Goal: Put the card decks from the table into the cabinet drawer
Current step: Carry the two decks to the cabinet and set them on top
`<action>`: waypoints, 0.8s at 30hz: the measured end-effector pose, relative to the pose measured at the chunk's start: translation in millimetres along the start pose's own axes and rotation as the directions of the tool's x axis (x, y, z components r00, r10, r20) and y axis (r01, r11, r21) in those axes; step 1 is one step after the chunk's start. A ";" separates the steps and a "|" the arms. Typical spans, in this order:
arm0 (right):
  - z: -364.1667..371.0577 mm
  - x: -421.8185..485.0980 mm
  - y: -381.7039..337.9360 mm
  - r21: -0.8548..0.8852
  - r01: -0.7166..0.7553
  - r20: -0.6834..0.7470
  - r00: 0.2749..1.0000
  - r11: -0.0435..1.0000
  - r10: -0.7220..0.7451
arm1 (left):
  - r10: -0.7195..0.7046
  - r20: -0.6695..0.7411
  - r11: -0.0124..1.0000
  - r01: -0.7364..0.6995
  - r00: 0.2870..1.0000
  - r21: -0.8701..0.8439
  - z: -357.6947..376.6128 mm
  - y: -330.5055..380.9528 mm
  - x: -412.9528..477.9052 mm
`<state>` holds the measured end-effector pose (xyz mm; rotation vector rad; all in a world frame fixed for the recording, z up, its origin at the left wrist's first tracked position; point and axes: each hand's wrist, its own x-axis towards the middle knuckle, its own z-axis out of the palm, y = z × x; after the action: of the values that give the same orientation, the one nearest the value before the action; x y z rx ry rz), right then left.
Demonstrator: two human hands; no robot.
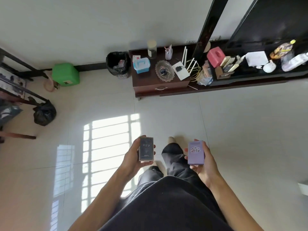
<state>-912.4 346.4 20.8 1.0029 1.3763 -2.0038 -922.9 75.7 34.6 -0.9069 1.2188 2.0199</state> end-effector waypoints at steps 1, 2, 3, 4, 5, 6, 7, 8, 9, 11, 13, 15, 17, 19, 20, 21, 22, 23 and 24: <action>2.5 12.3 -12.7 0.010 -0.003 0.010 1.000 1.000 0.003 | -0.004 -0.008 1.000 0.004 1.000 0.003 5.3 10.9 11.9; 3.9 25.4 -25.4 0.020 -0.003 0.018 1.000 1.000 0.003 | -0.006 -0.018 1.000 0.006 1.000 -0.002 10.9 20.9 23.7; 4.5 38.3 -38.5 0.022 -0.003 0.022 1.000 1.000 0.002 | -0.009 -0.029 1.000 0.008 1.000 -0.011 16.8 30.2 33.9; 4.5 50.8 -53.0 0.018 -0.007 0.026 1.000 1.000 0.007 | -0.018 -0.042 1.000 0.017 0.999 -0.025 23.3 39.1 43.5; 5.0 63.4 -68.3 0.008 -0.015 0.025 1.000 1.000 0.015 | -0.027 -0.057 0.999 0.024 0.998 -0.045 30.3 48.8 52.5; 7.0 75.2 -83.1 -0.001 -0.025 0.017 1.000 1.000 0.025 | -0.030 -0.073 0.998 0.025 0.997 -0.063 36.4 58.2 61.1; 9.1 86.2 -96.3 -0.011 -0.036 0.003 0.999 0.999 0.036 | -0.030 -0.089 0.996 0.023 0.996 -0.083 42.2 67.2 69.1; 11.3 97.4 -109.3 -0.017 -0.043 -0.005 0.999 0.999 0.043 | -0.030 -0.104 0.994 0.018 0.994 -0.111 47.8 76.8 77.0; 13.9 108.5 -122.8 -0.017 -0.044 -0.007 0.999 0.999 0.044 | -0.034 -0.120 0.990 0.016 0.992 -0.143 53.8 87.5 84.7; 21.9 128.4 -147.6 -0.033 -0.048 -0.009 0.999 0.998 0.048 | -0.064 -0.146 0.977 0.031 0.987 -0.213 64.9 107.5 98.8; 34.1 145.7 -169.1 -0.045 -0.060 -0.007 0.998 0.997 0.060 | -0.085 -0.151 0.968 0.046 0.985 -0.245 70.9 125.8 109.5; 46.1 161.6 -187.6 -0.047 -0.064 0.002 0.998 0.997 0.064 | -0.083 -0.164 0.970 0.042 0.983 -0.238 73.6 142.1 121.3; 59.0 176.3 -204.2 -0.057 -0.069 0.010 0.997 0.996 0.070 | -0.082 -0.170 0.968 0.038 0.982 -0.248 75.7 158.9 133.6; 74.5 193.9 -218.9 -0.070 -0.087 0.008 0.996 0.994 0.087 | -0.079 -0.181 0.974 0.037 0.980 -0.225 73.8 178.6 150.3; 81.4 200.4 -224.1 -0.076 -0.091 0.003 0.996 0.993 0.092 | -0.075 -0.180 0.977 0.036 0.981 -0.212 73.2 186.8 157.8; 89.3 208.8 -229.7 -0.080 -0.095 -0.003 0.996 0.992 0.095 | -0.073 -0.170 0.979 0.038 0.983 -0.202 72.0 196.5 167.0; 96.6 217.0 -235.0 -0.079 -0.095 -0.011 0.995 0.992 0.095 | -0.079 -0.158 0.981 0.048 0.984 -0.190 71.0 206.3 176.0; 103.8 225.5 -240.7 -0.075 -0.091 -0.020 0.996 0.993 0.090 | -0.090 -0.148 0.981 0.063 0.985 -0.181 70.5 216.9 185.2; 111.0 233.9 -246.5 -0.072 -0.085 -0.027 0.996 0.994 0.083 | -0.101 -0.140 0.981 0.075 0.985 -0.179 69.4 227.2 194.8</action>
<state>-1268.7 331.4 -4.6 1.0375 1.3862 -1.8722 -1229.5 77.4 15.0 -1.1935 1.0714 2.0404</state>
